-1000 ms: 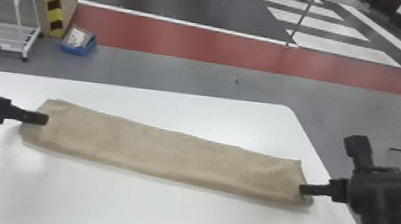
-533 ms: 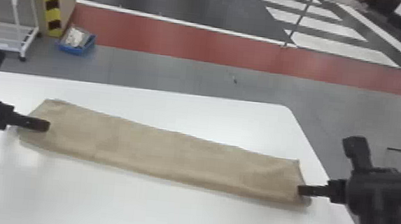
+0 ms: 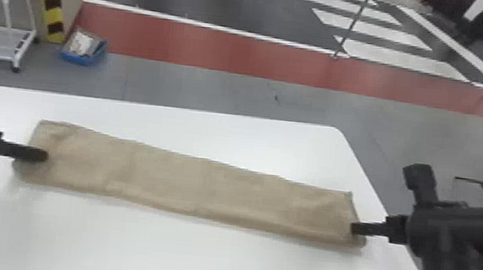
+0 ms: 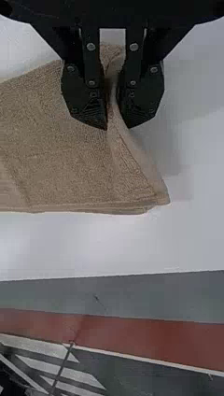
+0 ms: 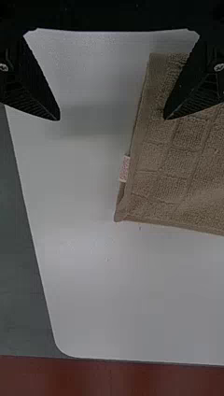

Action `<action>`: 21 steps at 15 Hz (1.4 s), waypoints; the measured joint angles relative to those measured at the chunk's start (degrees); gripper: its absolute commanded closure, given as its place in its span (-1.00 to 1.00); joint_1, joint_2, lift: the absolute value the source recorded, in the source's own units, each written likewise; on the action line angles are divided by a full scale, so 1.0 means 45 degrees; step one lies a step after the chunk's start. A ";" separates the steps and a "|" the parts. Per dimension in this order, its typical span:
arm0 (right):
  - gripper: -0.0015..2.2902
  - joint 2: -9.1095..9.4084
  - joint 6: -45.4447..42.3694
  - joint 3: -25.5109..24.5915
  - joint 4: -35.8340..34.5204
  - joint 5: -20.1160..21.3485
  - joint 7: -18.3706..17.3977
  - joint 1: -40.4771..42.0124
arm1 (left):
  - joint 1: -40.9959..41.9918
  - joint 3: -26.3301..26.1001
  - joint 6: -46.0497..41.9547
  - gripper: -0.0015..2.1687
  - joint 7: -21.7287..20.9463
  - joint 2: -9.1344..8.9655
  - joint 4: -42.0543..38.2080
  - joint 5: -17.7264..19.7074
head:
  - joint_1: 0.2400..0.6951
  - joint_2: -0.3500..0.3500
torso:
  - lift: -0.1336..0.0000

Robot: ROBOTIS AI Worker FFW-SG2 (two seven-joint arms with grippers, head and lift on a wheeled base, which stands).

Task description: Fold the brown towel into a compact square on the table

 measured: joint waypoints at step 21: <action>-0.94 0.0019 -0.0218 -0.0002 0.0181 -0.0177 0.0033 -0.0377 | 0.3737 0.3017 0.6971 0.69 -0.3502 0.2157 -0.8820 0.0730 | 1.00 -0.69 | -0.86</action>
